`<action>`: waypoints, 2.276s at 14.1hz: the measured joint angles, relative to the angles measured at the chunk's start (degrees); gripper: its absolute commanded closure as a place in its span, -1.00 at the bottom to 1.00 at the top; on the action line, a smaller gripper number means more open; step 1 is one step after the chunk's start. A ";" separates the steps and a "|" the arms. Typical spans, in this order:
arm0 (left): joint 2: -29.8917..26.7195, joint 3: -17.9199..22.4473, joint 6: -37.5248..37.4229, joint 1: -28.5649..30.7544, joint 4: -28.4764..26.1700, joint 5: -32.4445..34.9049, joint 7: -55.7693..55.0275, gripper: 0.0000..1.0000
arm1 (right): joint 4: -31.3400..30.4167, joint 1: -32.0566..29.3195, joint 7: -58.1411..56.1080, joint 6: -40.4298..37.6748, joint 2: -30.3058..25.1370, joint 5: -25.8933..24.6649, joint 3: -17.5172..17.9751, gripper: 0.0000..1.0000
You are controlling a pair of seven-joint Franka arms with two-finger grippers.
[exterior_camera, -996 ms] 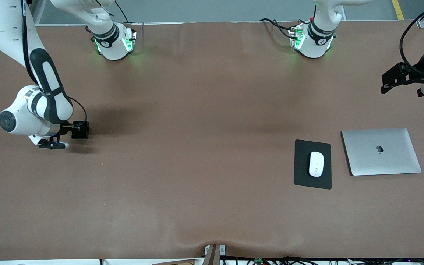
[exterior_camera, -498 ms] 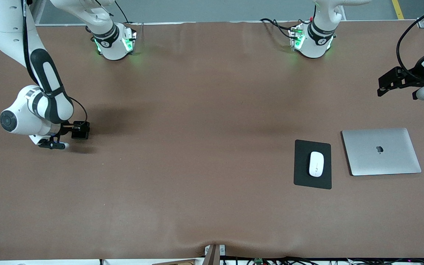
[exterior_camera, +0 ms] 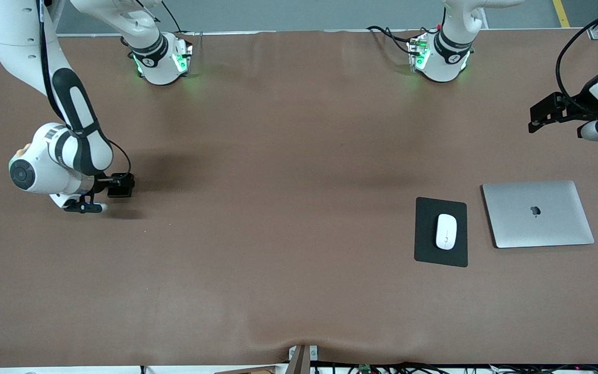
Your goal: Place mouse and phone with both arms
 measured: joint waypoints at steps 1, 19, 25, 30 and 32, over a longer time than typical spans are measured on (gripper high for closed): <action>0.11 -0.08 0.05 -0.02 0.01 0.00 0.00 -1.00 | 1.96 0.06 0.00 -2.22 0.01 -0.01 -0.03 -1.00; 0.78 0.58 0.06 0.33 0.47 0.19 0.00 -1.00 | 57.20 -2.43 0.11 -28.69 10.00 -0.10 -1.04 -1.00; 0.77 0.66 0.06 0.36 0.71 0.32 0.00 -1.00 | 59.39 -1.42 0.11 -39.11 -2.10 -2.93 -0.58 -1.00; 0.77 0.67 0.06 0.36 0.77 0.38 0.00 -1.00 | 56.00 -0.63 0.08 -44.93 -9.42 -8.10 -0.44 -1.00; 0.77 0.67 0.06 0.36 0.78 0.38 0.00 -1.00 | 53.01 0.87 0.09 -45.23 -12.83 -10.87 -0.29 -1.00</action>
